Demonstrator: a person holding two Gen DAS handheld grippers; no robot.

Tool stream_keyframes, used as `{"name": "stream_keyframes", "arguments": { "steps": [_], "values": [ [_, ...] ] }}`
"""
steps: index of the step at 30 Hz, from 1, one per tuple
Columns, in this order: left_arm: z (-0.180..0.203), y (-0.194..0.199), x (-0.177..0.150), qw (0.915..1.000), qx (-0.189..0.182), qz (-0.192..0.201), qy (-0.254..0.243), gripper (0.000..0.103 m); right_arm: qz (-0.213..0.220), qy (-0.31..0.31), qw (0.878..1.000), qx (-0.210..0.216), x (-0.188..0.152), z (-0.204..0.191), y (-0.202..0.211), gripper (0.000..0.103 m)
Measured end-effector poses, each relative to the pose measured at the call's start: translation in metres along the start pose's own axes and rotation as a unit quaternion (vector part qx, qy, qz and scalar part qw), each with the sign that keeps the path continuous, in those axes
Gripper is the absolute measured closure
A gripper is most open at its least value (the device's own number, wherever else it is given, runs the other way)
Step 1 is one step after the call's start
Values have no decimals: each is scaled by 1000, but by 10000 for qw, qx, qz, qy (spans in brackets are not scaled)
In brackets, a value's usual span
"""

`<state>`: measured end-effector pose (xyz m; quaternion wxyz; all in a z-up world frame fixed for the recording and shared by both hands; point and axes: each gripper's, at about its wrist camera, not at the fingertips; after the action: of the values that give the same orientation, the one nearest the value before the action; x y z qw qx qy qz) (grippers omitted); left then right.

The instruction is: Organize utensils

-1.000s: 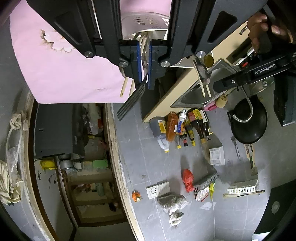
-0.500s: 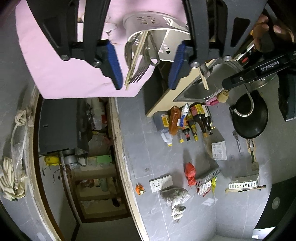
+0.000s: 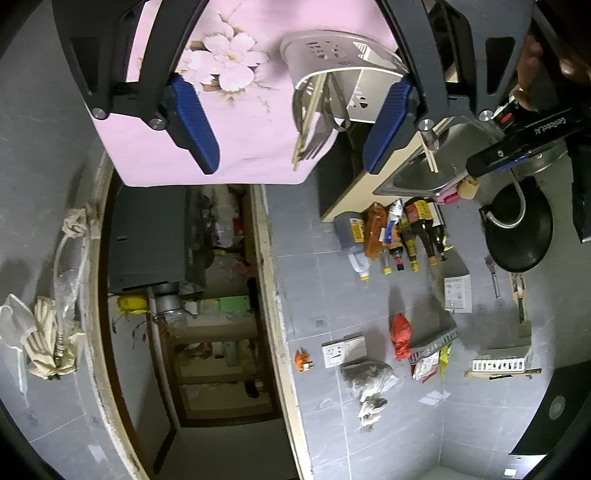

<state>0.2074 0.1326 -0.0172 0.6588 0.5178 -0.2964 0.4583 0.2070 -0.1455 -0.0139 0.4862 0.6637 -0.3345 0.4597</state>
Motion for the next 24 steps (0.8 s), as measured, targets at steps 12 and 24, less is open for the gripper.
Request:
{"name": "stream_keyframes", "arguments": {
  "steps": [12,24],
  "values": [
    [19,16,-10,9998,16,-83,-188,1,31,12,9993,-378,-1,23,40,11],
    [44,48,-38,9996,138,-184,-190,1,-176,-56,9977,-650,-18,60,94,2]
  ]
}}
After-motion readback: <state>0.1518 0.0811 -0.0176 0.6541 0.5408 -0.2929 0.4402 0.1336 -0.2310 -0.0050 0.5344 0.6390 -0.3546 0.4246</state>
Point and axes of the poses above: each gripper's, at about its wrist camera, not at the fingertips, and y roughly against the way its jaws point, z to its right, x to its top, and after that the axes turned 4 degrees about y, right-handed
